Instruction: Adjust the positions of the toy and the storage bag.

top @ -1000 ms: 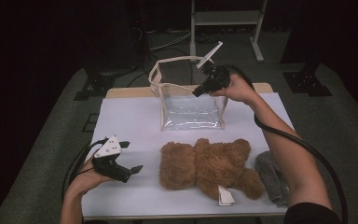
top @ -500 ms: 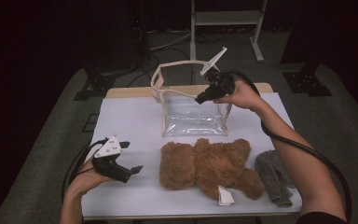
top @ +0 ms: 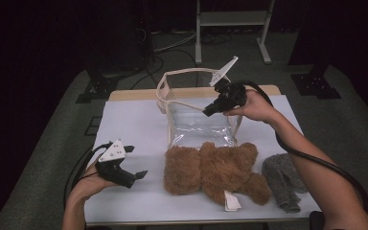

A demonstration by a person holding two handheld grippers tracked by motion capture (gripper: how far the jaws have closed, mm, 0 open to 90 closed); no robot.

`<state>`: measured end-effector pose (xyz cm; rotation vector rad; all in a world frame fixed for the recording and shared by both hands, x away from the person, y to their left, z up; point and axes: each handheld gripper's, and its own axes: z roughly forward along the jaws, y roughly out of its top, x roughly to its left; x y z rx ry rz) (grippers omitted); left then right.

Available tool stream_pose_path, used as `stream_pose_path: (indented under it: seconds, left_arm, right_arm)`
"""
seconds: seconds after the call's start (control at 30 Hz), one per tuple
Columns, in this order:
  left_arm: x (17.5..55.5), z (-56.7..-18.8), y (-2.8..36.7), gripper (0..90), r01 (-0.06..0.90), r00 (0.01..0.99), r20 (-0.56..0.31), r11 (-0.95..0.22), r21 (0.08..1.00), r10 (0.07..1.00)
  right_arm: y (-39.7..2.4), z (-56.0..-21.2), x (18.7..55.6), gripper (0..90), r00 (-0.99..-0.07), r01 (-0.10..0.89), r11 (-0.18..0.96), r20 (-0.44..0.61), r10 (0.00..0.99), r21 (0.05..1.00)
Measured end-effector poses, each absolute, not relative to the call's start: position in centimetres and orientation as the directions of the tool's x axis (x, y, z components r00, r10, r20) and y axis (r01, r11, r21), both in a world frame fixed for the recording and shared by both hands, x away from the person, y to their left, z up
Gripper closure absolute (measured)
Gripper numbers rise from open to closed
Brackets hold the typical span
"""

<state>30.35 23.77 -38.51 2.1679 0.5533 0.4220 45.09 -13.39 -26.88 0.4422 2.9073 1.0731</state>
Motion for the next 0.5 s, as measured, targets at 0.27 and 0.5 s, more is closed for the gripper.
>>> stream_pose_path:
  seconds: [0.27,0.5]
  left_arm:
    - [30.4,-38.5,23.7,3.1,0.236,0.847,0.112,-0.557,0.796,0.519]
    - [30.3,-38.5,23.6,3.1,0.237,0.848,0.109,-0.554,0.798,0.519]
  right_arm:
    - [-13.4,-26.9,43.8,87.3,-0.966,0.243,0.726,0.097,0.238,0.644]
    - [-13.3,-26.9,43.2,87.2,-0.97,0.233,0.732,0.095,0.225,0.64]
